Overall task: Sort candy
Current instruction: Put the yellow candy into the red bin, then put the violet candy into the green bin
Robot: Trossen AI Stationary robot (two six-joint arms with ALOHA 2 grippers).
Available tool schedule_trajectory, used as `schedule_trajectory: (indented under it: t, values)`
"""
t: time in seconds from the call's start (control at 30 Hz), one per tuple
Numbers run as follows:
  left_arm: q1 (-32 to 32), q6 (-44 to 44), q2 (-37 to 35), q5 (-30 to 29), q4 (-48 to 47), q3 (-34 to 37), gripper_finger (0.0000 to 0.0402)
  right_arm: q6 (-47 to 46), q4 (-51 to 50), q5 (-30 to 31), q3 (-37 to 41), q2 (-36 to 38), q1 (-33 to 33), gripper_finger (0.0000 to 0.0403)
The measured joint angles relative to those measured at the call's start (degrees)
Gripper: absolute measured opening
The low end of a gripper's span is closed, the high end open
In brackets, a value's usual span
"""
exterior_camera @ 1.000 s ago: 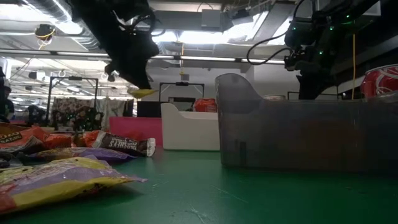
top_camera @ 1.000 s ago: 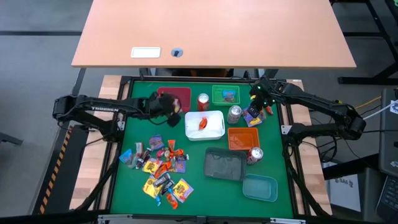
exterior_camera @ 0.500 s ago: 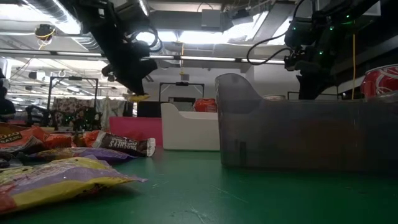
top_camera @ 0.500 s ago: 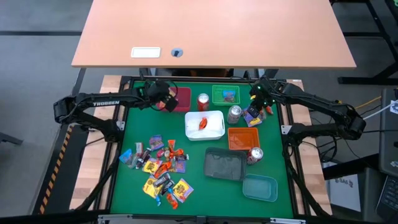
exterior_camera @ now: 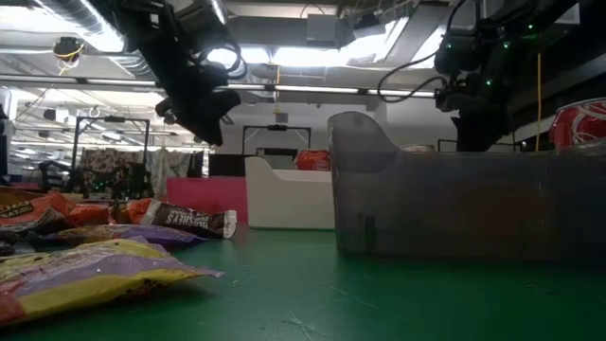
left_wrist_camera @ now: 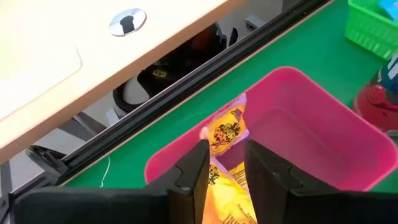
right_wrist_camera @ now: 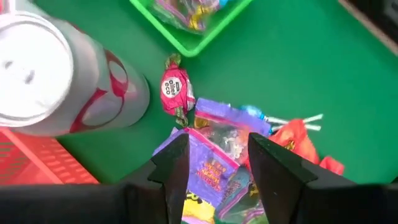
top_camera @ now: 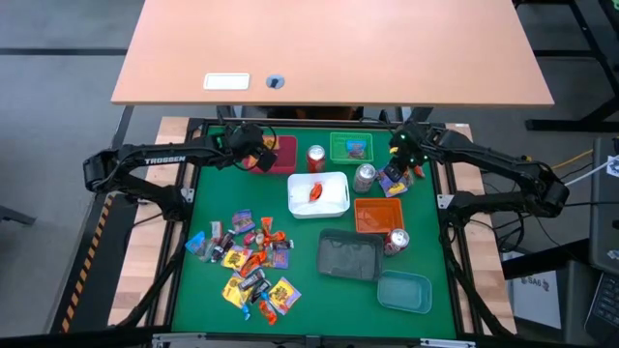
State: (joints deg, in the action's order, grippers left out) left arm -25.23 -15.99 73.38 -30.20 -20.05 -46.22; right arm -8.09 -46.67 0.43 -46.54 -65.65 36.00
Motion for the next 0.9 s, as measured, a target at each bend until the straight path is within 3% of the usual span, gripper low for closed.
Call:
schedule_trajectory:
  t: [0.33,0.9]
  values:
    - [0.02,-0.09,0.00,3.93,0.21,0.00,0.0089,-9.91,3.07,1.52,7.99,-0.02,-0.01,0.0163]
    - [0.04,-0.09,0.00,3.98,0.22,0.00,0.0089,-14.56,11.45,1.07,15.18,-0.02,-0.01,0.0157]
